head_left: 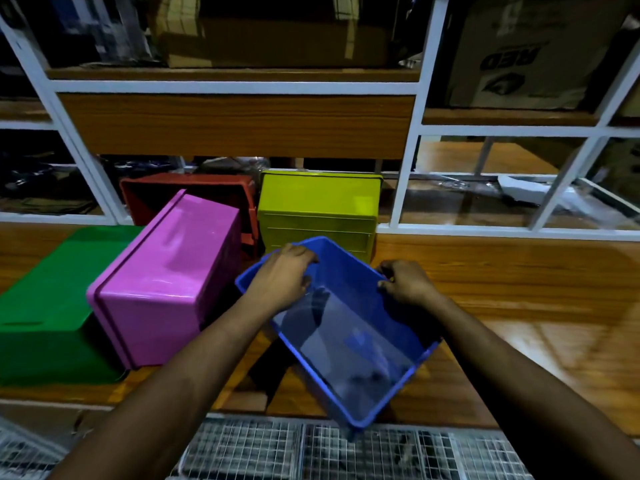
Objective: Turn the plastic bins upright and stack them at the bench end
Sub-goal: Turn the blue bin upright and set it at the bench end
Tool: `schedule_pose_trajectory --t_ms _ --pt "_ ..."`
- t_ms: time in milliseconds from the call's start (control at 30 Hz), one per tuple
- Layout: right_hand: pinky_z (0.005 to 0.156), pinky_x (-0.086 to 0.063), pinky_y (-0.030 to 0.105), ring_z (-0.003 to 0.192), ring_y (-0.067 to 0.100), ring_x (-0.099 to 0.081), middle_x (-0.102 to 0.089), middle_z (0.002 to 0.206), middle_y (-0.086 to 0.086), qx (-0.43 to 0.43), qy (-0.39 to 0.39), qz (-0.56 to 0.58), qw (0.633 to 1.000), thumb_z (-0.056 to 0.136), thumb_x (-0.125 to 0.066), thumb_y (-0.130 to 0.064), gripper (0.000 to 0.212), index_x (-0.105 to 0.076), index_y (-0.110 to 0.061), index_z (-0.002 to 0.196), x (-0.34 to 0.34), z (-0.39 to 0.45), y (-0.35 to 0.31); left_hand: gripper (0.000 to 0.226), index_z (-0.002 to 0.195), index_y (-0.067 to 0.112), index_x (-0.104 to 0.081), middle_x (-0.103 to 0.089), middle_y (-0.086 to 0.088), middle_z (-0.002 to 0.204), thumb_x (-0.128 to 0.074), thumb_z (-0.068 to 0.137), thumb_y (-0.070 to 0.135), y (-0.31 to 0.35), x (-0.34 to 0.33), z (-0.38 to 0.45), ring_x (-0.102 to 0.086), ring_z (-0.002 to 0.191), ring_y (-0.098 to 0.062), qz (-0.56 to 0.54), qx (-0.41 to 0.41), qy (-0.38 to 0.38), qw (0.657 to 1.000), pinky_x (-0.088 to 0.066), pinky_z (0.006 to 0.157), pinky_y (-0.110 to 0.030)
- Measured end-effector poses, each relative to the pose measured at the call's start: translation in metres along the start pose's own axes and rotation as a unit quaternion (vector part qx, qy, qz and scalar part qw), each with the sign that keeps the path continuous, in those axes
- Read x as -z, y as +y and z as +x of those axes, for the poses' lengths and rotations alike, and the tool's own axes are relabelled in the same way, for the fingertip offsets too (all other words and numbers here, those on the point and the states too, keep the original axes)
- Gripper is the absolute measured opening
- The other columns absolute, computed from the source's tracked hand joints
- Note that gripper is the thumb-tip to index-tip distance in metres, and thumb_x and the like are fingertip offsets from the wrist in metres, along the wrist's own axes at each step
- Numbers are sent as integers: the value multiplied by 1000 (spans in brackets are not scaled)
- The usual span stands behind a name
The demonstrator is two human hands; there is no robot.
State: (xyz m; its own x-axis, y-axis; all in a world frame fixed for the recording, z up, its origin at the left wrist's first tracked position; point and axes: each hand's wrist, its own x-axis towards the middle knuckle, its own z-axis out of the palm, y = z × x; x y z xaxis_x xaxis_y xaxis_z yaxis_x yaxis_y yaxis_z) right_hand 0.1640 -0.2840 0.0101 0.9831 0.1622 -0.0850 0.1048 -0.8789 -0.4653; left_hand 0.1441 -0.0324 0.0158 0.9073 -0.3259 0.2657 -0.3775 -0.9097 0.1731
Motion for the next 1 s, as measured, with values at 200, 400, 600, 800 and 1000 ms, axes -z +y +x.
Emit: schedule_pose_trajectory --t_ms 200,400,600,800,1000 --pt "88 -52 37 102 20 -64 -70 116 1 46 -31 -21 998 90 -63 -16 29 -69 -27 117 -3 6 -18 51 136 20 -49 -50 -4 143 -60 87 16 30 -9 26 -42 131 -26 -9 -40 -87 995 -39 106 -41" --pt "91 -52 36 103 16 -62 -70 113 -5 73 -38 -18 996 91 -60 -18 29 -67 -34 114 -16 3 -30 27 120 26 -60 -65 -8 117 -52 95 31 41 -11 27 -60 104 -27 28 21 -151 988 -48 80 -37" --pt "101 -43 44 113 20 -59 -67 119 -2 81 38 -67 994 90 -61 -15 31 -67 -31 116 -14 -1 -33 19 108 26 -64 -67 -4 104 -53 95 35 34 -10 24 -59 93 -23 35 42 -134 989 -44 71 -33" --pt "98 -38 46 122 28 -44 -52 125 6 59 154 -122 979 85 -58 -24 42 -55 -25 127 -1 -19 -21 26 110 22 -66 -69 -9 110 -52 90 31 14 -7 15 -63 99 -30 19 85 -131 988 -54 79 -37" --pt "95 -44 46 123 33 -43 -44 132 14 -102 181 -62 976 84 -60 -39 58 -44 -14 134 -9 -43 13 22 105 6 -64 -69 -16 93 -59 87 16 3 -3 -2 -64 91 -31 -124 151 -129 972 -35 61 -28"
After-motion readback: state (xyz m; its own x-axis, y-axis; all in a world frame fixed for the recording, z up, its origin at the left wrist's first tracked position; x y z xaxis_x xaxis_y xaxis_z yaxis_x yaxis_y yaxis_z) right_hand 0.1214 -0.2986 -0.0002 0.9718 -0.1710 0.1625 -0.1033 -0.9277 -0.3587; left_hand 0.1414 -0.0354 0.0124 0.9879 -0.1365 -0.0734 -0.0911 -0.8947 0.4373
